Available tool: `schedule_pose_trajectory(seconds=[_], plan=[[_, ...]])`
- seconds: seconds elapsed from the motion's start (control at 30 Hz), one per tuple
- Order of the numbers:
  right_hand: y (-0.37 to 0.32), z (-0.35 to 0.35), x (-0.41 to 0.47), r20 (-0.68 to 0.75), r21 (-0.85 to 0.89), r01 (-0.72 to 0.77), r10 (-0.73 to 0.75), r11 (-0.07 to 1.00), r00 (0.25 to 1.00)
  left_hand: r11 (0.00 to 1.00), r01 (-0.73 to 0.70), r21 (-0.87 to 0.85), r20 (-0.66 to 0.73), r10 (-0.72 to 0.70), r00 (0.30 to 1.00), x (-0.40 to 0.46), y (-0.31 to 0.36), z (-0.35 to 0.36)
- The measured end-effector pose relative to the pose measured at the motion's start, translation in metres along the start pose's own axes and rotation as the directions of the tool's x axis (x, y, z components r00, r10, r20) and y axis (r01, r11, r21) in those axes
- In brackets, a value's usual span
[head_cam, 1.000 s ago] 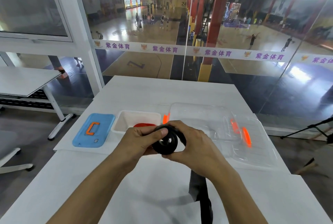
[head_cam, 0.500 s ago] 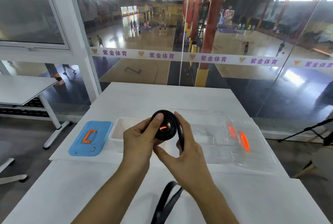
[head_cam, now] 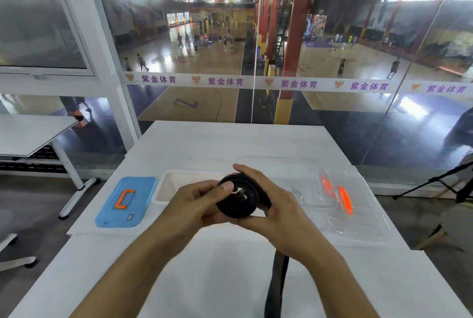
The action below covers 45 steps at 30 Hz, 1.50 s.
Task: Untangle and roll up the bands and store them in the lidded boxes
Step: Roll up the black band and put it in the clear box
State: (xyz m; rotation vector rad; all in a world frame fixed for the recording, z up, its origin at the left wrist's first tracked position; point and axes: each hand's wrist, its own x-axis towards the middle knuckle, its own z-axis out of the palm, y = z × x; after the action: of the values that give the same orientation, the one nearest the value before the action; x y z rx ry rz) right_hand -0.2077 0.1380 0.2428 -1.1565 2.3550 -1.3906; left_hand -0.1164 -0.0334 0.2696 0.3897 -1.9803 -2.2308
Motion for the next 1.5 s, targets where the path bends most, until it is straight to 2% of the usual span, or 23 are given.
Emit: schedule_pose_trajectory(seconds=[0.17, 0.23, 0.33, 0.53, 0.67, 0.87, 1.03, 1.13, 1.2, 1.3, 1.37, 1.43, 1.5], plan=[[-0.007, -0.014, 0.002, 0.098, -0.081, 0.057, -0.049, 0.995, 0.994, 0.954, -0.037, 0.297, 0.169, -0.014, 0.985, 0.007, 0.023, -0.004], [-0.010, -0.018, 0.001, 0.126, -0.116, 0.056, -0.041, 0.992, 0.991, 0.932, -0.058, 0.358, 0.172, -0.005, 0.985, 0.009, 0.027, -0.003], [-0.012, -0.022, 0.001, 0.119, -0.159, 0.036, -0.017, 0.987, 0.993, 0.927, -0.091, 0.364, 0.103, 0.057, 0.993, 0.009, 0.024, 0.003], [-0.011, -0.034, -0.002, 0.114, -0.194, -0.022, 0.045, 0.981, 0.993, 0.960, -0.114, 0.256, -0.080, 0.138, 0.987, 0.011, 0.008, 0.019], [-0.011, -0.032, -0.002, 0.019, -0.158, -0.138, 0.143, 0.978, 0.990, 0.965, -0.167, 0.201, -0.203, 0.208, 0.957, 0.015, 0.010, 0.025], [-0.022, -0.018, 0.007, -0.067, -0.002, -0.082, 0.082, 0.997, 0.994, 0.975, -0.190, 0.110, -0.389, 0.219, 0.895, 0.023, 0.015, 0.041], [-0.028, 0.008, 0.016, -0.302, 0.102, -0.065, 0.093, 0.993, 0.949, 0.972, -0.223, -0.077, -0.464, 0.163, 0.871, 0.027, 0.024, 0.061], [-0.029, 0.002, 0.024, -0.355, -0.005, -0.078, 0.071, 0.997, 0.932, 0.979, -0.182, -0.090, -0.424, 0.128, 0.896, 0.026, 0.029, 0.064], [-0.028, -0.011, 0.026, -0.272, -0.072, -0.015, -0.005, 0.997, 0.962, 0.990, -0.127, -0.064, -0.356, 0.096, 0.929, 0.024, 0.033, 0.052], [-0.031, -0.039, 0.027, -0.075, -0.098, 0.068, -0.076, 0.993, 0.994, 0.997, -0.064, -0.044, -0.062, 0.061, 0.996, 0.019, 0.042, 0.025], [-0.033, -0.052, 0.029, -0.001, -0.150, 0.094, -0.095, 0.984, 0.995, 0.999, -0.024, 0.033, 0.110, 0.020, 0.994, 0.020, 0.050, 0.011], [-0.037, -0.058, 0.031, 0.043, -0.175, 0.112, -0.106, 0.978, 0.993, 0.982, -0.039, 0.183, 0.161, 0.009, 0.987, 0.023, 0.059, 0.004], [-0.039, -0.062, 0.031, 0.055, -0.184, 0.127, -0.119, 0.975, 0.991, 0.957, -0.061, 0.284, 0.137, 0.023, 0.990, 0.024, 0.066, 0.006]])
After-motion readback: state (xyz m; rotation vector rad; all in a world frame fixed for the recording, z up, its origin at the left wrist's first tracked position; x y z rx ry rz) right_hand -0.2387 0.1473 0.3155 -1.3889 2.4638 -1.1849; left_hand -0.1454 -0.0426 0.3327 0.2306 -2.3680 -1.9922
